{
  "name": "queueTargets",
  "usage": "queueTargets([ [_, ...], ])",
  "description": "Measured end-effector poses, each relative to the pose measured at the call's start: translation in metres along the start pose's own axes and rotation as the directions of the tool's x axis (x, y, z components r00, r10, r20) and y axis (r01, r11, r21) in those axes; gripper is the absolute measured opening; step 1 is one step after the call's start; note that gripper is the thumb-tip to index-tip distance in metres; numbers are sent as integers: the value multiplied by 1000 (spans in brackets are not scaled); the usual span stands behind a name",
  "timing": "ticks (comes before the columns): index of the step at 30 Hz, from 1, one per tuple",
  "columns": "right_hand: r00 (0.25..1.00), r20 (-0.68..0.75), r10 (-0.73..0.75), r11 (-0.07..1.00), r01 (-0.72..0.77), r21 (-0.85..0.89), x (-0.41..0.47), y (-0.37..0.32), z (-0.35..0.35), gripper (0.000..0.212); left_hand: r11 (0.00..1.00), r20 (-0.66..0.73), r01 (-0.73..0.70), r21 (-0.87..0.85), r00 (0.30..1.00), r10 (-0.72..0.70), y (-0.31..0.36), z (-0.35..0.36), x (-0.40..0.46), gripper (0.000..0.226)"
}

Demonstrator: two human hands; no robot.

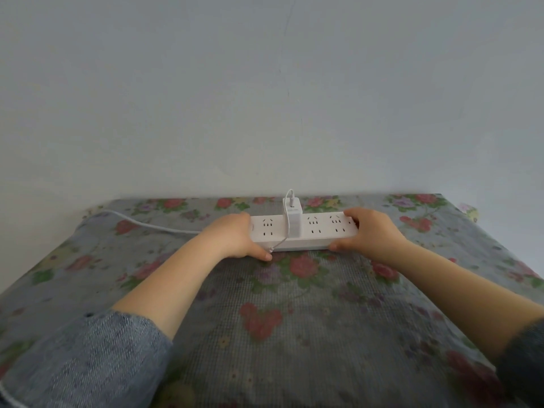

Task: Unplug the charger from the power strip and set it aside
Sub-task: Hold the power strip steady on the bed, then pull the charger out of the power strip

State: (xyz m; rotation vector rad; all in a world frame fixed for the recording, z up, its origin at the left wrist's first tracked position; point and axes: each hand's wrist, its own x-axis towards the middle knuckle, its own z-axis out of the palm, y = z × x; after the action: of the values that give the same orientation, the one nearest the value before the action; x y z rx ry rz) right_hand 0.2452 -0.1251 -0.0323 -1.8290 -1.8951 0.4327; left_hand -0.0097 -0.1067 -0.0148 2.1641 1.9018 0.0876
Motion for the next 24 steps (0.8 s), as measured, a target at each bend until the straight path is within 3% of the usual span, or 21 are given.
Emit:
queueTargets([
  [7, 999, 30, -33, 998, 35, -58, 6, -15, -7, 99, 989, 69, -72, -127, 994, 81, -11, -30, 6, 107],
  [10, 993, 41, -113, 993, 112, 22, 11, -29, -10, 101, 959, -58, -137, -250, 990, 127, -10, -38, 12, 77],
  [14, 975, 138, -174, 974, 150, 172, 20, -46, -5, 105, 962, -197, -172, -211, 972, 131, 4, -25, 23, 48],
  [18, 944, 246, -221, 957, 162, 240, 28, -56, 4, 107, 969, -225, -208, -136, 959, 174, 18, -6, 33, 38],
  [24, 926, 232, -299, 935, 235, 267, 40, -58, 11, 92, 977, -287, -214, 13, 935, 209, 32, 6, 48, 30],
])
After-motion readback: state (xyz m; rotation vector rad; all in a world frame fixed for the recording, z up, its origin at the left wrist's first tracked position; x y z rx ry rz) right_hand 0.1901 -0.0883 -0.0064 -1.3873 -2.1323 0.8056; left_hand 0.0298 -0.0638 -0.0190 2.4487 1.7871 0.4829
